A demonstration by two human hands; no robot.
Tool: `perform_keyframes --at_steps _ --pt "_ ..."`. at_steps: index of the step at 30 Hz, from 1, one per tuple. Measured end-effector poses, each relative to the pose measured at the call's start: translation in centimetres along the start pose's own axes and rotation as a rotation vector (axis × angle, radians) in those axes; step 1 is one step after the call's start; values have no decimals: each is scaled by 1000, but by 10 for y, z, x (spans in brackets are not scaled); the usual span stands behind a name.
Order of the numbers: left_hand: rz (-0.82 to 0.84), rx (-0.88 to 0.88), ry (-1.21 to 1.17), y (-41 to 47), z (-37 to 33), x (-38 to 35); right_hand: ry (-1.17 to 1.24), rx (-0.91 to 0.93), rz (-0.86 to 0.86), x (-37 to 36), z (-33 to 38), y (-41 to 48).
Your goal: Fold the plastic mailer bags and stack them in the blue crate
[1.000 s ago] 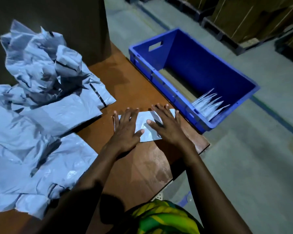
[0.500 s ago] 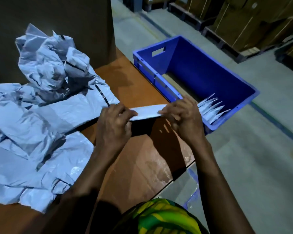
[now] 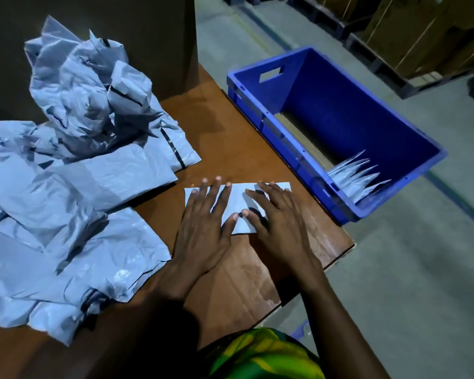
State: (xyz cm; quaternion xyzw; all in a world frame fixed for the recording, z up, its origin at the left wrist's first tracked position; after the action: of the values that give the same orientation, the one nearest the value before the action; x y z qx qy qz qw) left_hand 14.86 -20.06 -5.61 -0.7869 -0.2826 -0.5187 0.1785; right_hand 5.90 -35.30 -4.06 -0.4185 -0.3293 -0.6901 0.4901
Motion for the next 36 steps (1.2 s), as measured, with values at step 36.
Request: perform_keyframes --at_steps 36 --pt "-190 39 -13 -74 14 -17 13 -113 -13 -22 1 0"
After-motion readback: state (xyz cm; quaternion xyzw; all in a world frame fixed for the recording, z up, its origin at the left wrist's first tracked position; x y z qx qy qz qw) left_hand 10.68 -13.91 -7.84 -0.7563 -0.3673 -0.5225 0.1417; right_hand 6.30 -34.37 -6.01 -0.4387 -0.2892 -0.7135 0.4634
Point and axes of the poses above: each hand's wrist, its own y-axis towards the middle knuckle, its own x-axis out of the back of the hand, z = x × y, the point moved 5 cm from there along y, towards the middle knuckle, and after that the axes turned 12 degrees about z, right-handed, at the moved point
